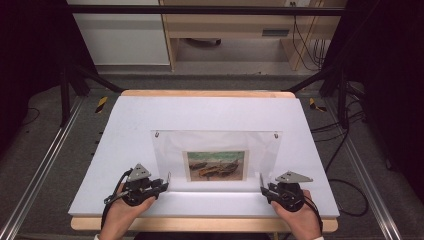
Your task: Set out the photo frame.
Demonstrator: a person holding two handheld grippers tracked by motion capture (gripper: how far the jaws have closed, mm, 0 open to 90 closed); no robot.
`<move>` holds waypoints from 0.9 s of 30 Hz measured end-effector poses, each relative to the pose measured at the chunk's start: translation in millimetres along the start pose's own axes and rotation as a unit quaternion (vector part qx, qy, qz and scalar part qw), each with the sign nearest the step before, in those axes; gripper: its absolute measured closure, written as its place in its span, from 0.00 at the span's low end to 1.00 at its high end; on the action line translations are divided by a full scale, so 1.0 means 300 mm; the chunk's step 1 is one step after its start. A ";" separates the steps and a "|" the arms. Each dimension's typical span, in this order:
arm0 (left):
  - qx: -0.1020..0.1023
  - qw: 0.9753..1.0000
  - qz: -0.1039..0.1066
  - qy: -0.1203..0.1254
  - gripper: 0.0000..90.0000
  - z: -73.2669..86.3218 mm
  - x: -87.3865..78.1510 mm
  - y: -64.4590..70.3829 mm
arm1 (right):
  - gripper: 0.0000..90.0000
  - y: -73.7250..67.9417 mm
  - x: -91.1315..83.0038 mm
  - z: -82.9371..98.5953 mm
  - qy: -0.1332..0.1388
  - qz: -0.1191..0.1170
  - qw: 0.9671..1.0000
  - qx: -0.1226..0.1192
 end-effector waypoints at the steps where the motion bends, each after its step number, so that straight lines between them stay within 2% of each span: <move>1: 0.000 1.000 0.000 0.000 0.77 0.000 0.000 0.000 | 0.73 0.000 0.000 0.000 0.000 0.000 1.000 0.001; 6: -0.001 1.000 0.001 0.001 0.77 0.000 0.001 -0.001 | 0.72 -0.001 0.001 0.000 0.001 0.000 1.000 0.000; 10: -0.001 1.000 0.003 0.000 0.74 0.001 0.004 0.000 | 0.67 -0.005 0.002 -0.003 0.003 -0.001 1.000 0.000; 19: -0.001 1.000 -0.002 0.002 0.50 0.000 0.013 0.005 | 0.51 -0.009 0.002 -0.013 0.016 -0.003 1.000 0.003; 27: 0.003 1.000 0.000 0.010 0.41 -0.005 0.017 0.008 | 0.37 -0.007 0.000 -0.023 0.030 0.006 1.000 0.003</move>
Point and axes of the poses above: each handheld gripper's, and its own axes: x roughly forward along the jaws, z roughly out of its underside, y roughly to its right, the point moved 3 cm from there along x, roughly forward along the jaws, and after that the axes turned 4 degrees about -y, right-handed, at the moved point
